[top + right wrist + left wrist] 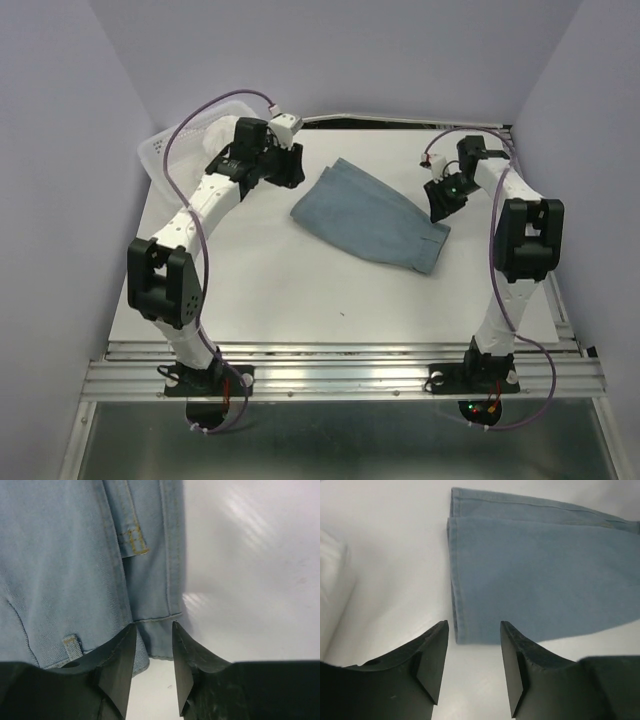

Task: Fold and stack the skirts
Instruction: Fold the skirt

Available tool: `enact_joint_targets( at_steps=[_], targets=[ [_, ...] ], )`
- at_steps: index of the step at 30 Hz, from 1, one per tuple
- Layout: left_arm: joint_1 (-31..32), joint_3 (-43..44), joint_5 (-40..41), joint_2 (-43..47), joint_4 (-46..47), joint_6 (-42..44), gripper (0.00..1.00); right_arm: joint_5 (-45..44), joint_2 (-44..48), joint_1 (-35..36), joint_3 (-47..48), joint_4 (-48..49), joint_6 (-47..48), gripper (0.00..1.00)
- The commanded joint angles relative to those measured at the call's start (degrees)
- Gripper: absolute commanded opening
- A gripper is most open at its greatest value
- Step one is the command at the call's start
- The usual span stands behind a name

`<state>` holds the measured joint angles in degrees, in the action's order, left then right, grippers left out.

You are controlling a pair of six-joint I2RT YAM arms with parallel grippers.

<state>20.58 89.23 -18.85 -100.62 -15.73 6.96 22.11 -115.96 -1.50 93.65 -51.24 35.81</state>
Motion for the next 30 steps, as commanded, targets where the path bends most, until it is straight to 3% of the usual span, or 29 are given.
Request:
enact_joint_targets(
  at_steps=[1, 5, 8, 14, 17, 23, 27, 28, 29, 30],
  targets=[
    [-2.2, -10.73, -8.29, 0.52, -0.09, -11.26, 0.53, 2.24, -2.51, -0.17, 0.57, -6.76, -2.24, 0.39],
    [-3.62, -13.72, -13.05, -2.12, -0.36, -14.6, 0.41, 5.57, -3.4, -0.17, -2.23, -9.84, -1.62, 0.25],
    [-3.62, -17.85, -16.64, -3.78, 4.9, -18.29, 0.37, 8.47, -1.47, -0.17, -5.92, -9.32, -2.58, 0.03],
    [-3.0, -14.62, -16.93, -11.52, 10.09, -21.9, 0.34, 14.88, 1.96, -0.17, -14.35, -9.14, -4.87, 0.01],
    [-3.0, -6.29, -16.66, -18.45, 11.16, -22.69, 0.32, 19.02, 2.84, -0.17, -17.0, -7.47, -9.08, 0.01],
    [-3.35, 16.56, -12.54, -32.17, 4.58, -17.96, 0.28, 28.59, 6.43, 3.86, -25.86, 3.67, -24.09, 0.09],
    [-4.4, 26.42, -8.66, -35.96, 1.41, -15.14, 0.33, 32.38, 13.45, 10.88, -35.8, 25.77, -45.59, 0.21],
    [-4.58, 30.09, -7.7, -35.96, 0.44, -13.4, 0.39, 32.3, 15.13, 12.99, -38.6, 29.5, -48.53, 0.39],
    [-4.67, 31.34, -5.6, -35.53, -0.35, -12.33, 0.43, 32.64, 17.94, 15.71, -39.5, 32.49, -53.17, 0.48],
    [-4.67, 32.05, -4.63, -34.48, -0.71, -11.19, 0.45, 32.91, 19.18, 15.74, -40.03, 35.05, -55.04, 0.49]
  ],
)
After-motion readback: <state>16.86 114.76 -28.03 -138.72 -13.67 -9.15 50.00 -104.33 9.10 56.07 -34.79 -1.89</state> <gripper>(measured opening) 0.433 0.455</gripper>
